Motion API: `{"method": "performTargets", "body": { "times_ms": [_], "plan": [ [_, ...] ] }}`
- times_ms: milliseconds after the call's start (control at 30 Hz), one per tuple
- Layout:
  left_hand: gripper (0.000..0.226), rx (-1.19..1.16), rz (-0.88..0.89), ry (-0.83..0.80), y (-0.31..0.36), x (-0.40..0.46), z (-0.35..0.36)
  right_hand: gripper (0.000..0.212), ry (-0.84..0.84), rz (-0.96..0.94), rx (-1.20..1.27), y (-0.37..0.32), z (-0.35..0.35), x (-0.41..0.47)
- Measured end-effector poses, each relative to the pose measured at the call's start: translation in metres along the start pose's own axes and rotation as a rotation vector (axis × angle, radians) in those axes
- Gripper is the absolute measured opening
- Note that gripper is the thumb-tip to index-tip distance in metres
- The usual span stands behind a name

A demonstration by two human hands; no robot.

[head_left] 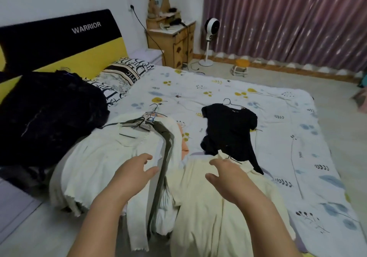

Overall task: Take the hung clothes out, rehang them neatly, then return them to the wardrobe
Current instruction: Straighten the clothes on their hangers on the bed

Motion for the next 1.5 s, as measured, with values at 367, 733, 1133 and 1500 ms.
{"method": "performTargets", "body": {
  "times_ms": [367, 733, 1133, 1500],
  "plan": [
    [0.048, -0.045, -0.131, 0.059, -0.106, -0.015, -0.063, 0.046, -0.104, -0.107, -0.062, -0.109, 0.038, 0.021],
    [0.048, -0.007, -0.097, -0.005, -0.216, 0.057, -0.130, 0.047, -0.121, -0.044, -0.014, -0.230, 0.093, 0.085],
    [0.044, -0.016, -0.082, -0.094, -0.242, 0.174, -0.133, 0.046, -0.159, 0.065, -0.045, -0.243, 0.116, 0.189],
    [0.043, 0.089, -0.138, -0.162, -0.274, 0.282, -0.118, 0.046, -0.197, 0.127, -0.108, -0.222, 0.144, 0.312]
  ]
}}
Point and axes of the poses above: each hand's wrist, its own x-axis towards the middle knuckle, its own z-axis out of the palm, y = z × x, the point moved 3 cm from there along x, towards the middle knuckle, and after that the axes turned 1 degree about z, right-handed, at the moved point
